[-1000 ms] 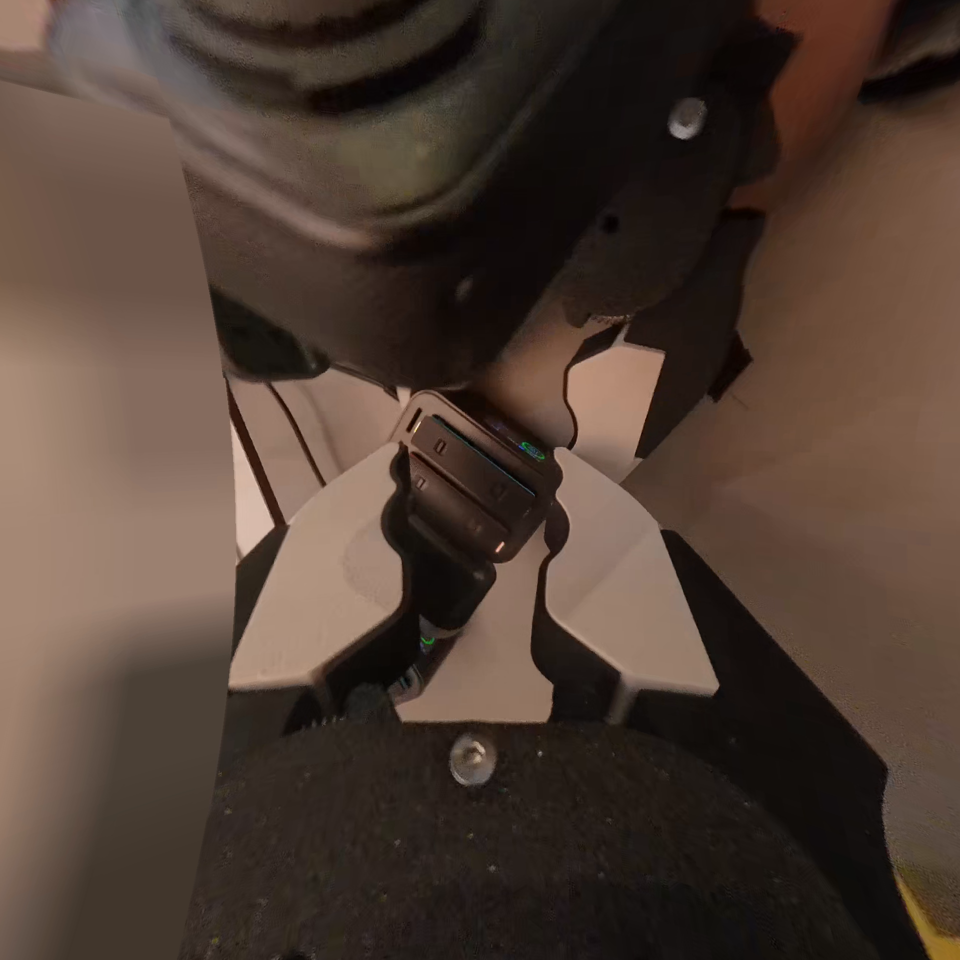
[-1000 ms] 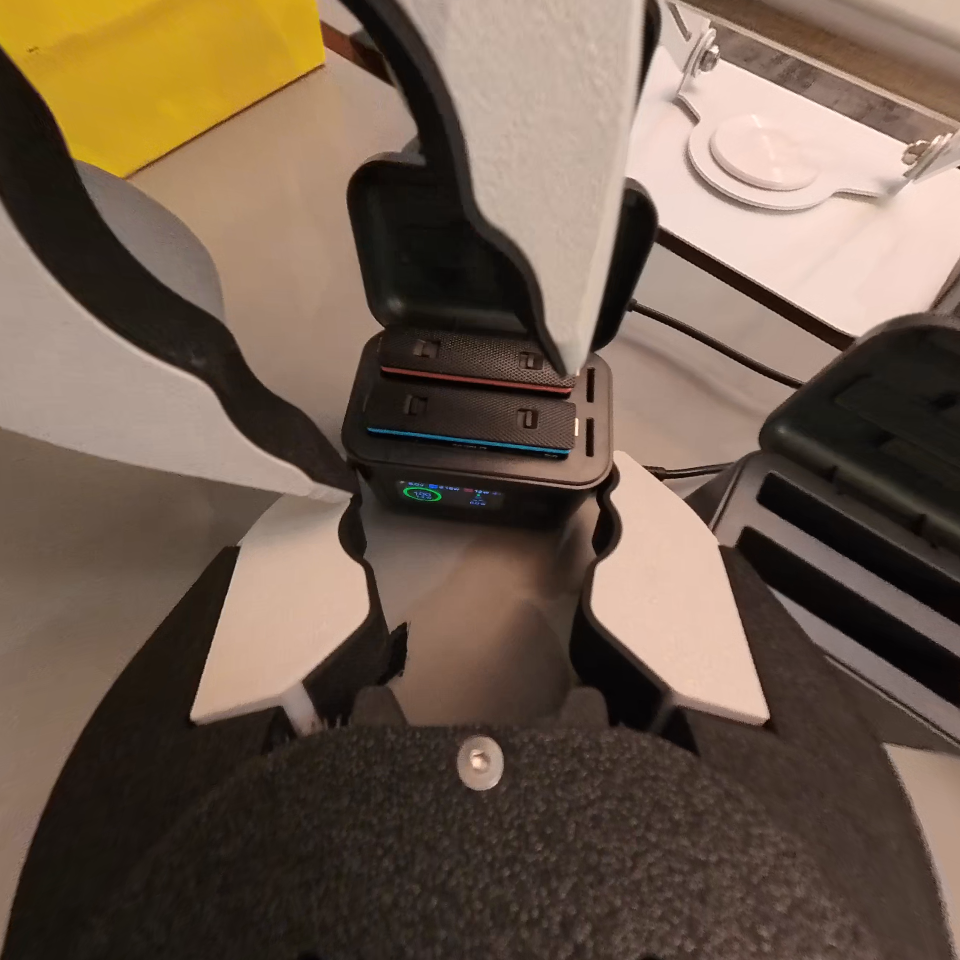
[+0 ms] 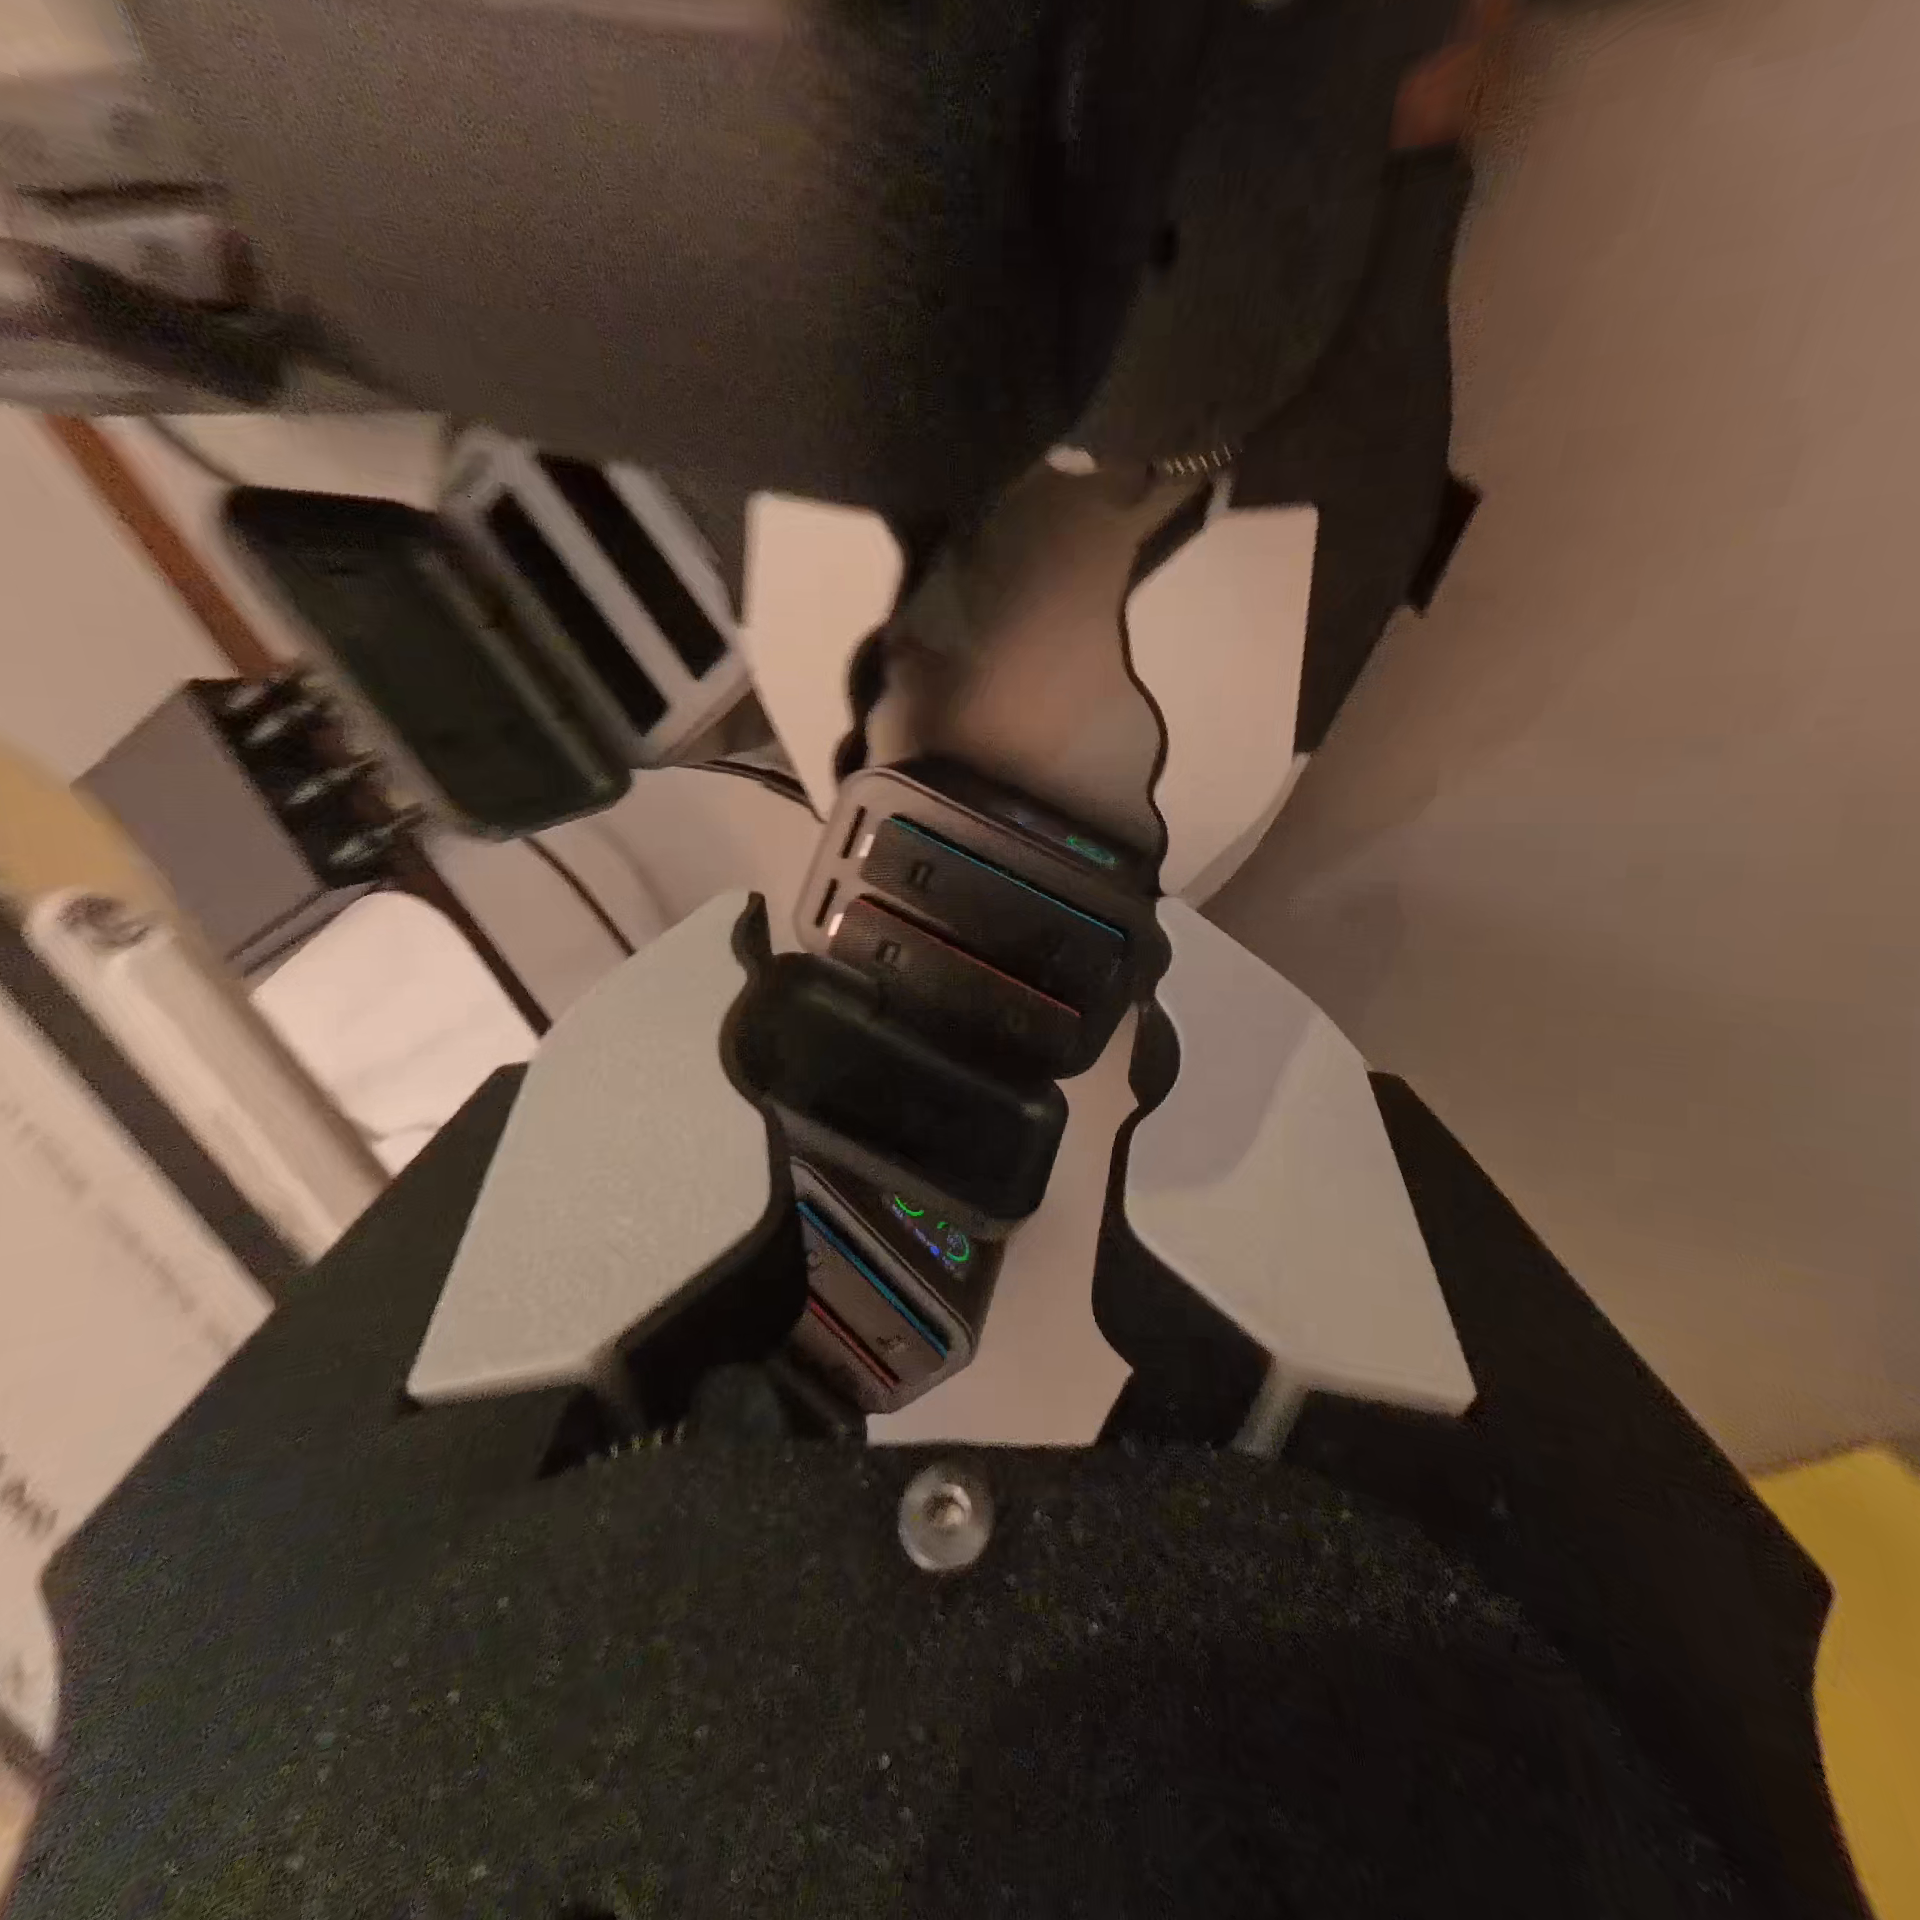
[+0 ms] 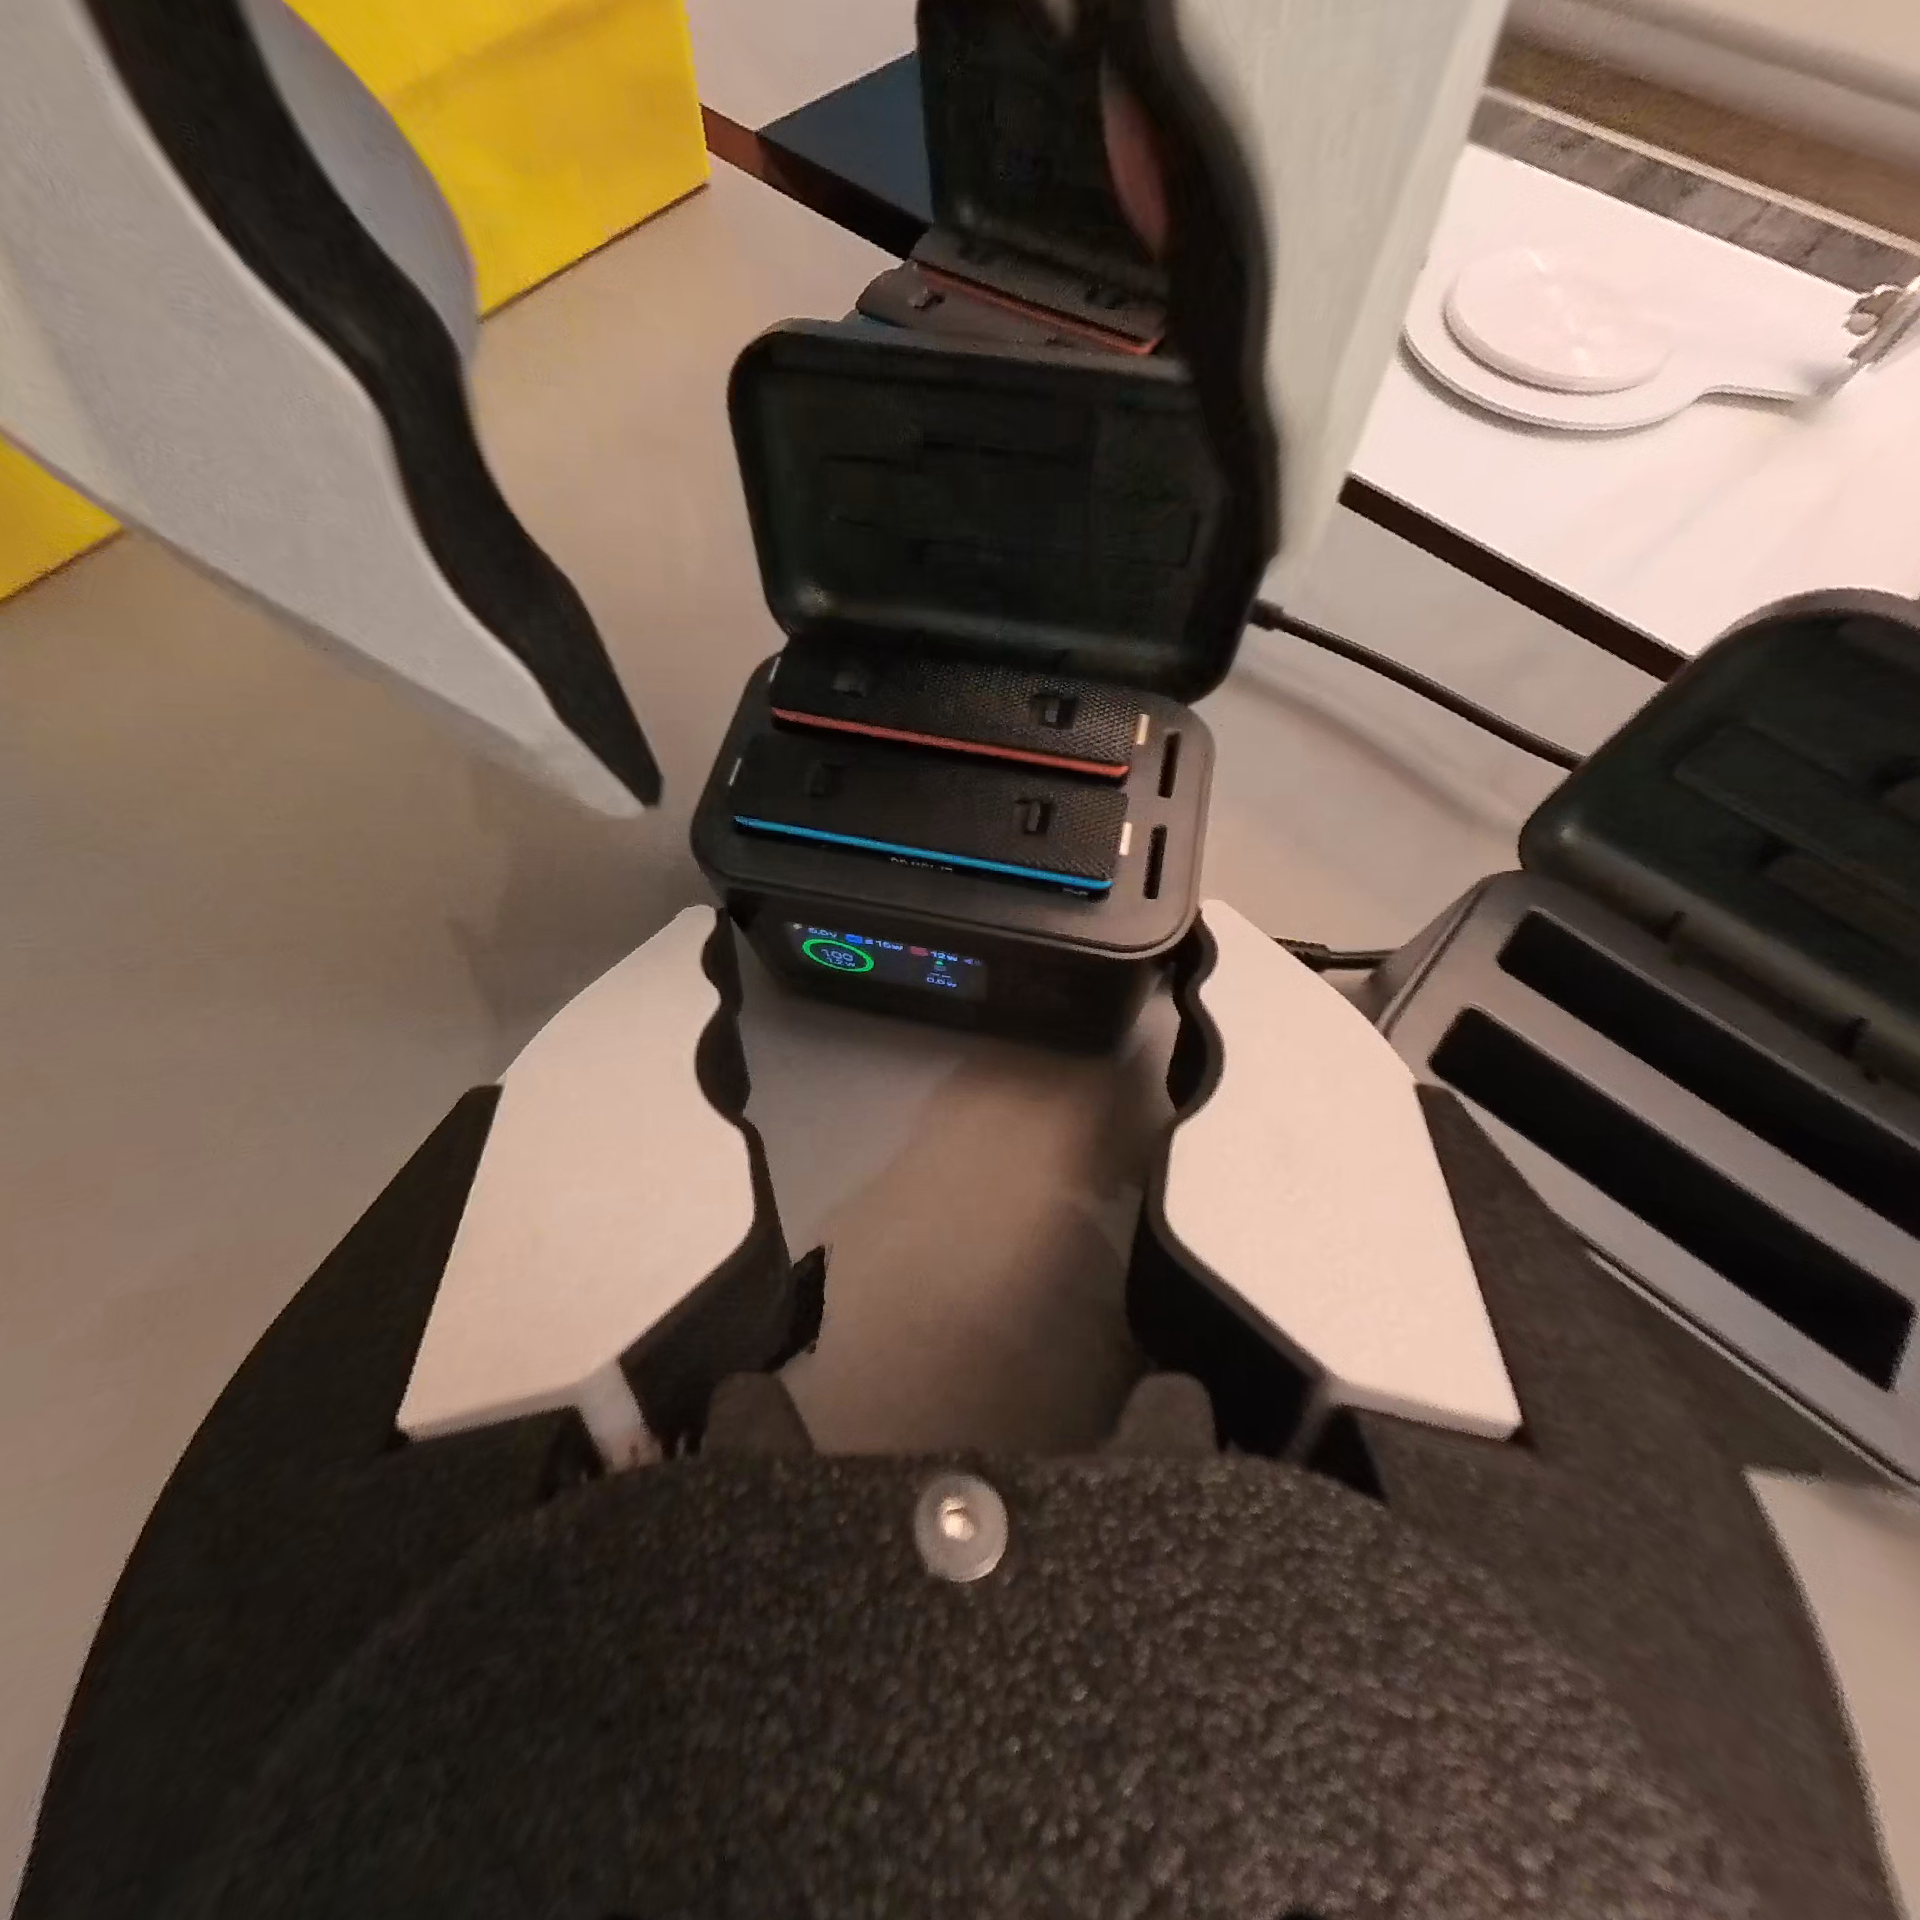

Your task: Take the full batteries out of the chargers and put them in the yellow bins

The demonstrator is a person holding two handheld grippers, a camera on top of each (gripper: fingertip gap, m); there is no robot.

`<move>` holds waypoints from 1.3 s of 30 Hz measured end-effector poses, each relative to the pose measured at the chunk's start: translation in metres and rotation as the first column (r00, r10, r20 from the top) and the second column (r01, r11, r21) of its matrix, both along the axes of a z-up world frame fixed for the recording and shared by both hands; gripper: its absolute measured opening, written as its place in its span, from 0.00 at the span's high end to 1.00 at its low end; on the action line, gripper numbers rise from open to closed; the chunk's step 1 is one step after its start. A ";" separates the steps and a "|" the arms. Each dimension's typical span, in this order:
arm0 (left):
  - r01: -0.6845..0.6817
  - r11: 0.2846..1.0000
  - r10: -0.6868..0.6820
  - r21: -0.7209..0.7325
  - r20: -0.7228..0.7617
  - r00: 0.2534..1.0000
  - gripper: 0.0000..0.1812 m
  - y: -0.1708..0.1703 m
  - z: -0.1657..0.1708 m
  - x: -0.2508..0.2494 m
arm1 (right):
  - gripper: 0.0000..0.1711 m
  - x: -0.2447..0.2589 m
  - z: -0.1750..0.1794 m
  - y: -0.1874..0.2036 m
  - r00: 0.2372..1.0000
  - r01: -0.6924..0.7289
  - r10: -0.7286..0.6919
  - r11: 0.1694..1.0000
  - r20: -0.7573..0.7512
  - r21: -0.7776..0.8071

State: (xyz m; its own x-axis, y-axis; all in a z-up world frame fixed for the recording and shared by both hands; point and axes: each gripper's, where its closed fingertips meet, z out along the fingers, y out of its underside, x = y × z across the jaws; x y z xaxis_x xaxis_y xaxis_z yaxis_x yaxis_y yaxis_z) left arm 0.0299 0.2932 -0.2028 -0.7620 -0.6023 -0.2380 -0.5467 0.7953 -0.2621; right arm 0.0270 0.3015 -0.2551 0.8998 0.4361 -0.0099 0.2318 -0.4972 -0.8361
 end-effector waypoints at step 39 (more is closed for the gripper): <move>-0.736 0.452 0.890 -0.504 0.308 0.336 0.69 0.012 -0.066 -0.007 | 0.57 0.006 0.028 0.001 0.989 0.139 -0.135 0.987 -0.059 0.079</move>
State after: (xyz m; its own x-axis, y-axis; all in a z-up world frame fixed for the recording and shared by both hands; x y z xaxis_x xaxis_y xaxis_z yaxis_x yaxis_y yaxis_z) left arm 0.0230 0.3054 -0.2685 0.3274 -0.9369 -0.1227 -0.6145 -0.1125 -0.7808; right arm 0.0333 0.3029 -0.2267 0.9503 0.3102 -0.0285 0.1201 -0.4494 -0.8852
